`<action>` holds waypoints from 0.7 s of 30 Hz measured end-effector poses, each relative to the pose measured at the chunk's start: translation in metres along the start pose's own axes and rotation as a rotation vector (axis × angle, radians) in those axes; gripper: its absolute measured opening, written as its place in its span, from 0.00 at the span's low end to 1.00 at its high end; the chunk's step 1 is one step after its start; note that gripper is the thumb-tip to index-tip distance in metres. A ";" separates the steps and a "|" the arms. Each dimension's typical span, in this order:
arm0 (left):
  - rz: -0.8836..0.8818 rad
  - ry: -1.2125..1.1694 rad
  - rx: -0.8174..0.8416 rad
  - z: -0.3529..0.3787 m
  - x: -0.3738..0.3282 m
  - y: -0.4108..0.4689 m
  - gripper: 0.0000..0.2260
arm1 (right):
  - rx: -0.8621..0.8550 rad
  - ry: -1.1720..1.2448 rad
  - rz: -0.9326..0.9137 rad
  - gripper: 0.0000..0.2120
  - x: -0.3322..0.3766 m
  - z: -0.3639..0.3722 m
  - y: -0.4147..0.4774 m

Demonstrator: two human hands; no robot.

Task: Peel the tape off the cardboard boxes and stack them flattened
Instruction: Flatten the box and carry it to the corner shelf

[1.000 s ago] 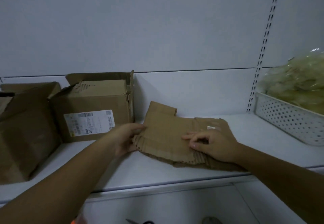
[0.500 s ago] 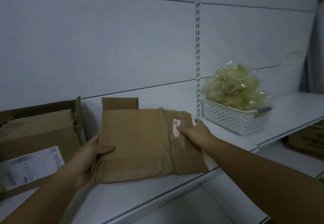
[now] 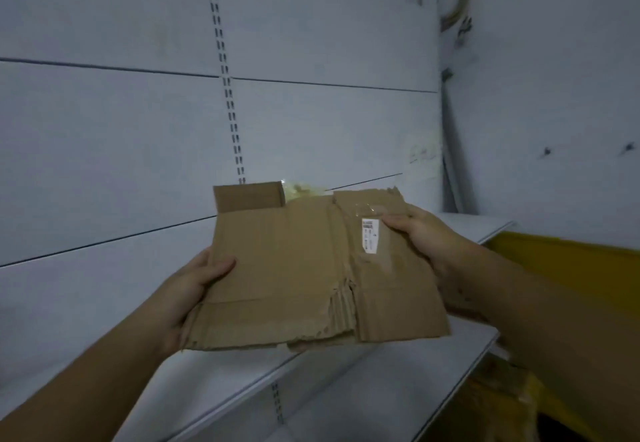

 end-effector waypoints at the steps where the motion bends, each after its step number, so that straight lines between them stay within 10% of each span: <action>1: -0.004 0.016 0.027 0.030 0.007 0.012 0.20 | -0.037 -0.019 0.015 0.13 -0.003 -0.033 -0.003; 9: -0.156 0.093 0.185 0.216 0.090 0.094 0.14 | -0.318 -0.166 0.139 0.15 -0.051 -0.239 -0.051; 21: -0.312 0.194 0.331 0.319 0.142 0.232 0.17 | -0.584 -0.303 0.151 0.10 -0.109 -0.363 -0.025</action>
Point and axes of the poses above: each hand's wrist, its own y-axis towards the middle knuckle, its own z-axis out of the palm, x = y × z, the point moved 8 cm from there along y, towards the middle knuckle, and after that the axes turned 8 degrees about -z, right-handed, at the moved point
